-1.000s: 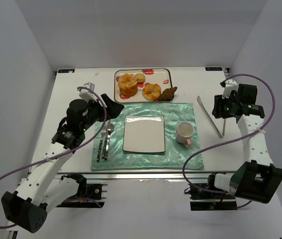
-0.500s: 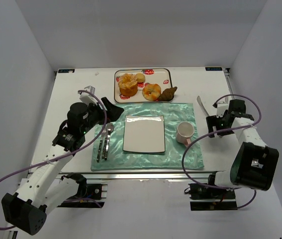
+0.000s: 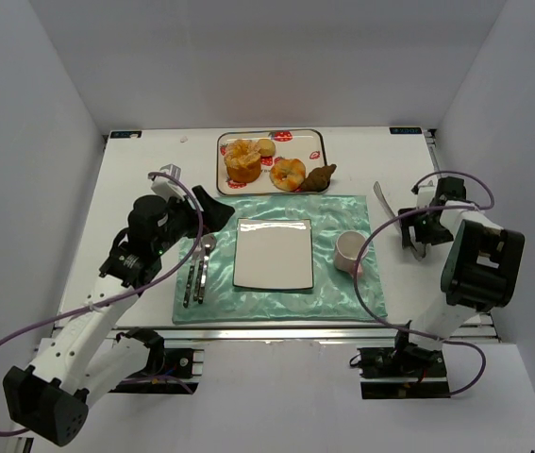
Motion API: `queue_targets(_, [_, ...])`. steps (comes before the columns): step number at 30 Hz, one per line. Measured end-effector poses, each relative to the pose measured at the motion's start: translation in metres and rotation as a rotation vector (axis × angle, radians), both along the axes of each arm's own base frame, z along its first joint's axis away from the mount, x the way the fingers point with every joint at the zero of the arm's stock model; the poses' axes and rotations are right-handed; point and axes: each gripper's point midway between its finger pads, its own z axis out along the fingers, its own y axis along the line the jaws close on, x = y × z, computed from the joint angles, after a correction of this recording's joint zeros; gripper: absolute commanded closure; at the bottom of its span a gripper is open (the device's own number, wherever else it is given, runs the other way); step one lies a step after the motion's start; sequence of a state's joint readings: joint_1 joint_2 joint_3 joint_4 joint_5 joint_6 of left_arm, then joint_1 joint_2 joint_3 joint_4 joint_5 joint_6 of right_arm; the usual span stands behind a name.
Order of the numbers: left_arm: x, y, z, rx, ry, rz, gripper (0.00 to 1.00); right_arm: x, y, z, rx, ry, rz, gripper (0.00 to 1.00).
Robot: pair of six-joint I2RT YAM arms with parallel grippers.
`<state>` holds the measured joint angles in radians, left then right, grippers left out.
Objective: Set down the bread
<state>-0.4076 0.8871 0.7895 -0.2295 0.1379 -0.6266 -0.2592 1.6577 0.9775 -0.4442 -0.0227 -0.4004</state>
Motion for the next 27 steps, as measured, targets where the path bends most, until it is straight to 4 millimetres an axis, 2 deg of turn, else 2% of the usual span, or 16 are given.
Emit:
queue_targets(6, [0.006, -0.002, -0.013, 0.020, 0.042, -0.001, 0.02, 0.056, -0.003, -0.001, 0.058, -0.044, 0.000, 0.14])
queue_targets(9, [0.009, -0.004, -0.017, 0.027, 0.058, -0.001, 0.02, 0.075, -0.004, 0.000, 0.076, -0.071, 0.009, 0.14])
queue_targets(16, [0.012, -0.005, -0.015, 0.023, 0.057, 0.000, 0.02, 0.086, -0.003, -0.005, 0.090, -0.084, 0.020, 0.16])
queue_targets(20, [0.012, -0.005, -0.012, 0.021, 0.054, 0.001, 0.02, 0.091, -0.004, -0.006, 0.084, -0.109, 0.033, 0.26])
queue_targets(21, [0.012, -0.005, -0.011, 0.020, 0.052, 0.001, 0.02, 0.092, -0.003, -0.006, 0.084, -0.120, 0.039, 0.32])
queue_targets(25, [0.013, -0.006, -0.005, 0.015, 0.040, 0.001, 0.02, 0.094, 0.001, -0.005, 0.093, -0.167, 0.059, 0.45])
queue_targets(27, [0.012, -0.005, -0.004, 0.014, 0.039, 0.001, 0.02, 0.094, 0.002, -0.005, 0.096, -0.184, 0.066, 0.56])
